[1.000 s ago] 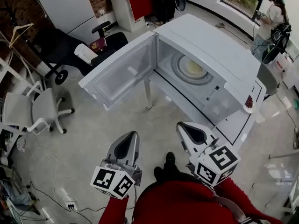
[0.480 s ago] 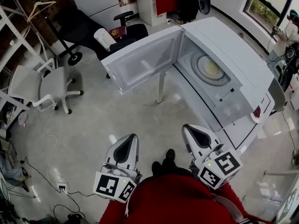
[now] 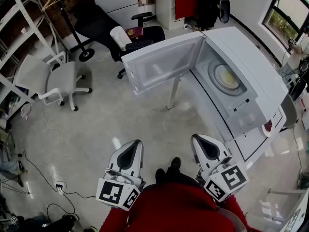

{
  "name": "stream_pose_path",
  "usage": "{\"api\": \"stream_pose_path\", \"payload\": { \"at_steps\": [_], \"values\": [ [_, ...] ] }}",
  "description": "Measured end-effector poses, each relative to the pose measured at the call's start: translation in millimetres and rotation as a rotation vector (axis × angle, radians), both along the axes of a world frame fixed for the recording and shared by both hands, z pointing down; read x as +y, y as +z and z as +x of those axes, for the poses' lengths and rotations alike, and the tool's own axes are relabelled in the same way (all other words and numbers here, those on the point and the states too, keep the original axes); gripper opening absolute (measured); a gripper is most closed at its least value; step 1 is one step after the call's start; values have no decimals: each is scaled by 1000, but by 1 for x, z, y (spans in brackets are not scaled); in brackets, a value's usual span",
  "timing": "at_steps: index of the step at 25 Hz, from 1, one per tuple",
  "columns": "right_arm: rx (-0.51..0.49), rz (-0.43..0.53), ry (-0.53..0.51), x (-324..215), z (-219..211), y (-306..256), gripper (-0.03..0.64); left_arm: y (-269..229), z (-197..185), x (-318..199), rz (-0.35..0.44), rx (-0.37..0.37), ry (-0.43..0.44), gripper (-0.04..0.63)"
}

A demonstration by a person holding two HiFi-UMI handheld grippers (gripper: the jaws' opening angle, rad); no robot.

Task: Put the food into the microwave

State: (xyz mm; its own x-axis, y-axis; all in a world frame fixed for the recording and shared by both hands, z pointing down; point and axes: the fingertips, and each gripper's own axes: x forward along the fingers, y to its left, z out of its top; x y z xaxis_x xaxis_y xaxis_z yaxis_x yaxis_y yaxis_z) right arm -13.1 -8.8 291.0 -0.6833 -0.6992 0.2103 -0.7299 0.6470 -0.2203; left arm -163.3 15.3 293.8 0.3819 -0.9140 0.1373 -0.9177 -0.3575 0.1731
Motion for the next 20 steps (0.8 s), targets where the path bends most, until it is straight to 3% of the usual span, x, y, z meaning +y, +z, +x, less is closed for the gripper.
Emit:
{"api": "stream_pose_path", "payload": {
  "at_steps": [20],
  "values": [
    [-11, 19, -18, 23, -11, 7, 14, 7, -19, 22, 14, -23, -34, 9]
  ]
}}
